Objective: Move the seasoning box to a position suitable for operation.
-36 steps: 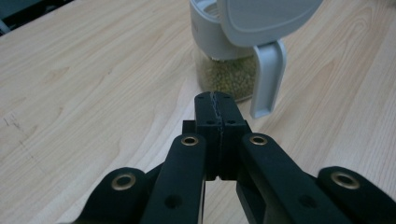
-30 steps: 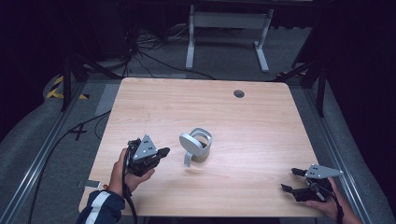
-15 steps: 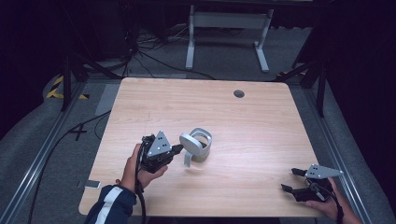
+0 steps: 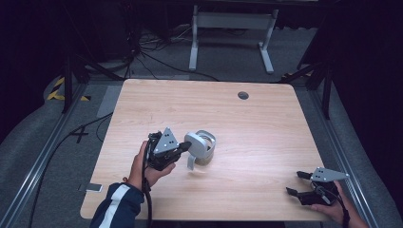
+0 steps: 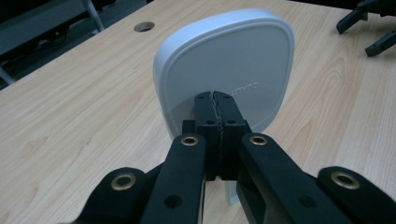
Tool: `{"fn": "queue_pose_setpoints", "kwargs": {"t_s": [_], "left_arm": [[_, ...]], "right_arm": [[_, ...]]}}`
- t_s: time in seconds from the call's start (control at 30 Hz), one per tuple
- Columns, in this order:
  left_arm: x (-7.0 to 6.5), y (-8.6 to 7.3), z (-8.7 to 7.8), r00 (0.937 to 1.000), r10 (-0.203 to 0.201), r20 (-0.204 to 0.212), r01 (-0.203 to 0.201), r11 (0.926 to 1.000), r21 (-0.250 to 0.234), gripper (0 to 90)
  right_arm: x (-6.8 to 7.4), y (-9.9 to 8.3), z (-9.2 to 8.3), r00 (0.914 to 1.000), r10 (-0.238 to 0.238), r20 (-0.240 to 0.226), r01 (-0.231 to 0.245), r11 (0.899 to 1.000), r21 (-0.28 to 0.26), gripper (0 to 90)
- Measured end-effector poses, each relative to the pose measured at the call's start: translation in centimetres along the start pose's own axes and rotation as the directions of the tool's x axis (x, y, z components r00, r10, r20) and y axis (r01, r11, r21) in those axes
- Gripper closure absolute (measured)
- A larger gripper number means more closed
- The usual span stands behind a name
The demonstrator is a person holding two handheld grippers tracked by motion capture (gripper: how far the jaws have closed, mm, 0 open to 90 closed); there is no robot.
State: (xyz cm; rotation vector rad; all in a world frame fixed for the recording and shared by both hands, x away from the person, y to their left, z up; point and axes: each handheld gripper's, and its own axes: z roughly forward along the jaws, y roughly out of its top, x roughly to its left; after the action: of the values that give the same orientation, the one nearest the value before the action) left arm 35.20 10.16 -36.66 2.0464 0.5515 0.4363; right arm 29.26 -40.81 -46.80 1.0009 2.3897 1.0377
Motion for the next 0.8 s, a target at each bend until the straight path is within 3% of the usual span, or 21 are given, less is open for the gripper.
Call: {"fn": "queue_pose_setpoints", "kwargs": {"t_s": [0.5,0.8], "left_arm": [[0.2,1.0,2.3,0.9998,0.021,0.008,-0.021,0.9995,0.023,90.0],[0.5,0.8,2.2,0.9997,0.025,0.006,-0.026,0.9993,0.027,90.0]], "right_arm": [[0.0,0.0,0.0,1.0000,0.001,-0.001,-0.001,1.000,0.000,19.3],[0.0,0.0,0.0,1.0000,0.001,-0.002,-0.001,1.000,0.000,19.4]]}}
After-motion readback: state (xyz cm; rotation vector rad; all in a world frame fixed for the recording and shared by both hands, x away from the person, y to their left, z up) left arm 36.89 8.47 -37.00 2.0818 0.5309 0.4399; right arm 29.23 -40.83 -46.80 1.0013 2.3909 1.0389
